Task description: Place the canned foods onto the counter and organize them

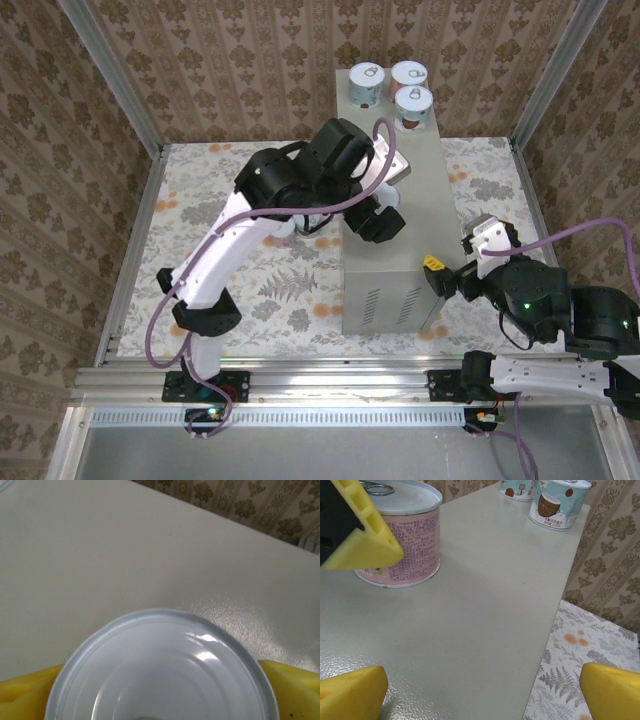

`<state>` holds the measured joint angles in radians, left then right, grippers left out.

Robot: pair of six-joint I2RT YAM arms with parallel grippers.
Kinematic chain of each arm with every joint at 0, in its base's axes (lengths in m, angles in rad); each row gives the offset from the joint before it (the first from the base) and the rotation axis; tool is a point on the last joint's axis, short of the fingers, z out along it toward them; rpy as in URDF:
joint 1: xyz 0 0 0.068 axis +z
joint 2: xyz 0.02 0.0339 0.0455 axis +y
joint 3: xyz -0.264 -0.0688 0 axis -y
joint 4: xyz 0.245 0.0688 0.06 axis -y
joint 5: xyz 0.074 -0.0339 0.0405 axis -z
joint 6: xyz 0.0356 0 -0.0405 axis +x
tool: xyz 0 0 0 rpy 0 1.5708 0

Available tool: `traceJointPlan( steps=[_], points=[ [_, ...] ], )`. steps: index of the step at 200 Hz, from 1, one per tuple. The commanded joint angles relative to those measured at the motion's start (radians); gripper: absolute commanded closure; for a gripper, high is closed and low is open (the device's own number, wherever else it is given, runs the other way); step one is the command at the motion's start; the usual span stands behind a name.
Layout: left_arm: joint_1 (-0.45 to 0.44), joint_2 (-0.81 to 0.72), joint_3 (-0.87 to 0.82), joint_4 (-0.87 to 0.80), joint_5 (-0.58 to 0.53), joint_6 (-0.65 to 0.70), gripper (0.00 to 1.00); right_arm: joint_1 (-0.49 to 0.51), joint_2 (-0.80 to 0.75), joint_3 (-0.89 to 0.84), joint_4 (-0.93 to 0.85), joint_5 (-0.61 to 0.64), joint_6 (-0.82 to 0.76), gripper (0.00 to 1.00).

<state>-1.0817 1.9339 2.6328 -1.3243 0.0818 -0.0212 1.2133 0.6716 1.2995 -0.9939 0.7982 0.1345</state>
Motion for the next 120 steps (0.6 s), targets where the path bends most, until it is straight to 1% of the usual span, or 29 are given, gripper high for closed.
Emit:
traceJointPlan(
  steps=[1,18,23,48,79,95,120],
  points=[
    [-0.009,-0.082,-0.099,0.11,0.015,0.011,0.05,-0.004,-0.009,-0.014,0.021,-0.012,0.008,0.0],
    [-0.009,-0.154,-0.223,0.198,0.006,0.007,0.03,-0.005,-0.009,-0.017,0.027,-0.016,0.008,0.0],
    [-0.009,-0.179,-0.261,0.223,0.002,0.007,0.0,-0.005,-0.009,-0.018,0.028,-0.016,0.008,0.0],
    [-0.01,-0.3,-0.486,0.383,-0.029,0.013,0.0,-0.005,-0.005,-0.02,0.04,-0.028,0.001,0.0],
    [-0.009,-0.477,-0.793,0.632,-0.04,0.016,0.0,-0.004,-0.011,-0.039,0.085,-0.093,-0.031,0.0],
    [-0.008,-0.536,-0.894,0.726,-0.038,0.013,0.0,-0.003,-0.016,-0.05,0.111,-0.128,-0.039,0.0],
    [-0.007,-0.578,-0.972,0.785,-0.048,0.012,0.0,-0.004,-0.013,-0.057,0.134,-0.163,-0.042,0.0]
  ],
)
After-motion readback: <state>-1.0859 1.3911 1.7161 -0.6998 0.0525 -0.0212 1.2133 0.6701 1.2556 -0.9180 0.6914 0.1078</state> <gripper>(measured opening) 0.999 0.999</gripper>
